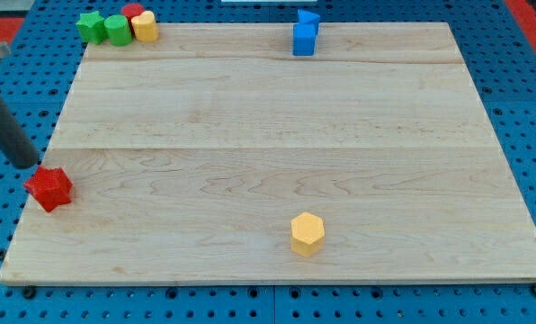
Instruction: Move the arm away from the red star
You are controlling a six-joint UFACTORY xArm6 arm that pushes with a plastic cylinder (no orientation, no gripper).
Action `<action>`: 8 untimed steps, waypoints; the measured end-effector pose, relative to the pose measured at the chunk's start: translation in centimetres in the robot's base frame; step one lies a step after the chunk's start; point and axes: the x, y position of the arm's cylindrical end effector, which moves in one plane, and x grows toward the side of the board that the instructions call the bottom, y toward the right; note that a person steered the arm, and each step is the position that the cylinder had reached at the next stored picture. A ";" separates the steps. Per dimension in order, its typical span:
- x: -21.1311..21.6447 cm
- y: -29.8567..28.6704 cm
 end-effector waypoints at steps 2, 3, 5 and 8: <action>4.3 4.9; 2.0 4.9; 1.6 5.9; 0.2 9.9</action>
